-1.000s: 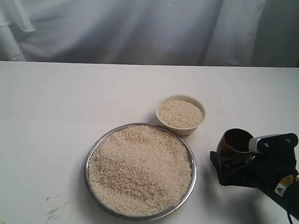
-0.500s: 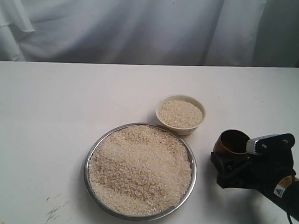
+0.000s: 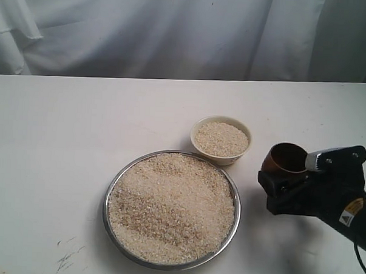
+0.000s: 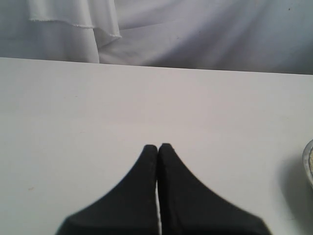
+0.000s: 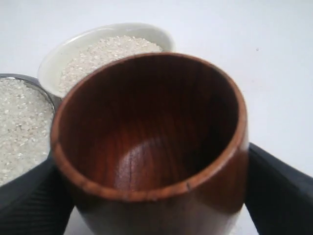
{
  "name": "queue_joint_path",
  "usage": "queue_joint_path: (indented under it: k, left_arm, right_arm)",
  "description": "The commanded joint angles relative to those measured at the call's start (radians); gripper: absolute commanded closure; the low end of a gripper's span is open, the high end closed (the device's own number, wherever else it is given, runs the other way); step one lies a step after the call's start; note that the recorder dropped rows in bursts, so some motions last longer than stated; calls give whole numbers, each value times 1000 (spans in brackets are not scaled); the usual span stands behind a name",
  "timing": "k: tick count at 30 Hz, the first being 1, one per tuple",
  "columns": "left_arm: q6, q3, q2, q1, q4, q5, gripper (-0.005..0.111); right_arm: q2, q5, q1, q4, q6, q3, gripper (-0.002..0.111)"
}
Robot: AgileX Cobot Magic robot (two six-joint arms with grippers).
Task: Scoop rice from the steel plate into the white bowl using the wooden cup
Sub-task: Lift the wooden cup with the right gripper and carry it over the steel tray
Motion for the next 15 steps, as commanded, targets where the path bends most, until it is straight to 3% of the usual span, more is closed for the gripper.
queue_joint_path:
  k: [1,5,8,11,13,15]
  left_arm:
    - [0,5,-4,-3,1,-13,107]
    - [0,5,-4,-3,1,-13,107]
    - [0,5,-4,-3,1,-13,107]
    - [0,5,-4,-3,1,-13,107]
    - [0,5,-4,-3,1,-13,107]
    - [0,5,-4,-3,1,-13,107]
  right_arm:
    - [-151,290,-8,-48,14,-71,108]
    - [-331,677,12,-173,77,-206,108]
    - [-458,1184,98,-246,67,-420,108]
    - [-481,1551,208,-151,-234,-601,108]
    - [-472,1679,259,-63,-409,-675,108]
    - [-467,1728,303,-61,-439,-697,108]
